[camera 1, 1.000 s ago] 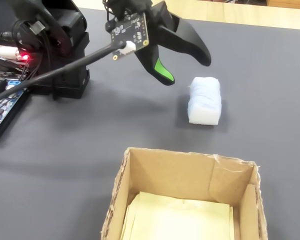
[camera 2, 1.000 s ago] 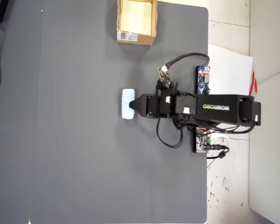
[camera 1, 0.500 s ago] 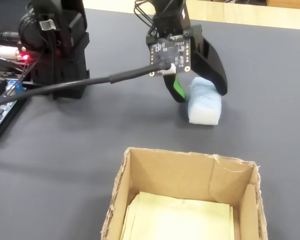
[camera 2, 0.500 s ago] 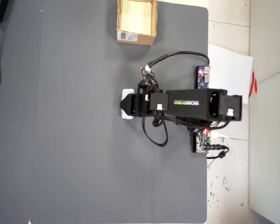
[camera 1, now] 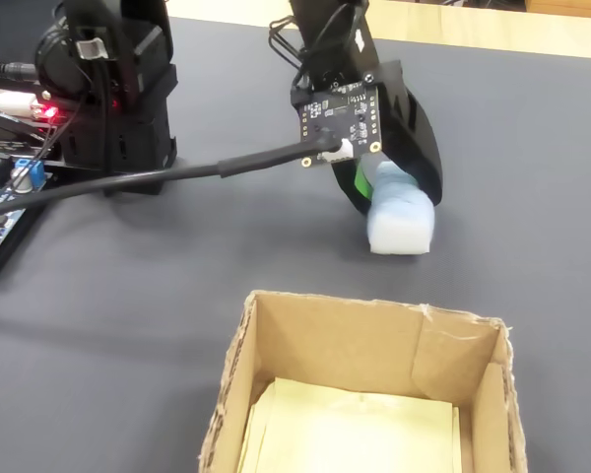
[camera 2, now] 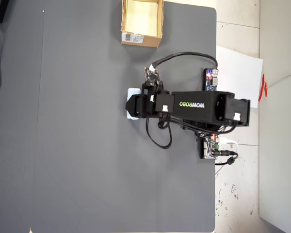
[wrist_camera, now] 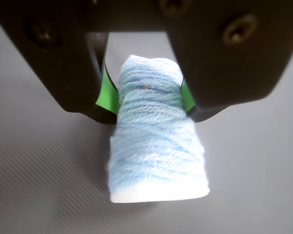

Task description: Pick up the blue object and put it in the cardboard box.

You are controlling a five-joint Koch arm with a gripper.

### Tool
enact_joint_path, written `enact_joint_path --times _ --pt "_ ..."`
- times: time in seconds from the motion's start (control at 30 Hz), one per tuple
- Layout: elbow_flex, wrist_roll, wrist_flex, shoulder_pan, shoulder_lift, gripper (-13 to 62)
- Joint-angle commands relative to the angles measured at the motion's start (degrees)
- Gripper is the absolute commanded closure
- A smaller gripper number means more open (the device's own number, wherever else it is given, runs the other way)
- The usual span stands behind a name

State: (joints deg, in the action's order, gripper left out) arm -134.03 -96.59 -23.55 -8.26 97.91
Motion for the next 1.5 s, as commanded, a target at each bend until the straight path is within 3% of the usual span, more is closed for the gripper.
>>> enact_joint_path --times 0.0,0.23,0.57,0.9,1.2,1.33,1.47 --pt "0.88 -3.87 9.32 -0.53 3.87 35.4" --pt "-3.25 -1.05 28.13 -5.36 9.84 35.4" --pt "1.41 8.88 35.07 -18.81 13.45 35.4" --pt "19.78 18.81 22.5 -39.02 4.13 35.5" --pt "22.32 22.06 11.16 -43.68 -2.55 35.2" --pt "24.43 24.08 10.55 -45.53 -4.66 22.7" --pt "24.61 23.91 13.18 -45.79 -4.48 22.5"
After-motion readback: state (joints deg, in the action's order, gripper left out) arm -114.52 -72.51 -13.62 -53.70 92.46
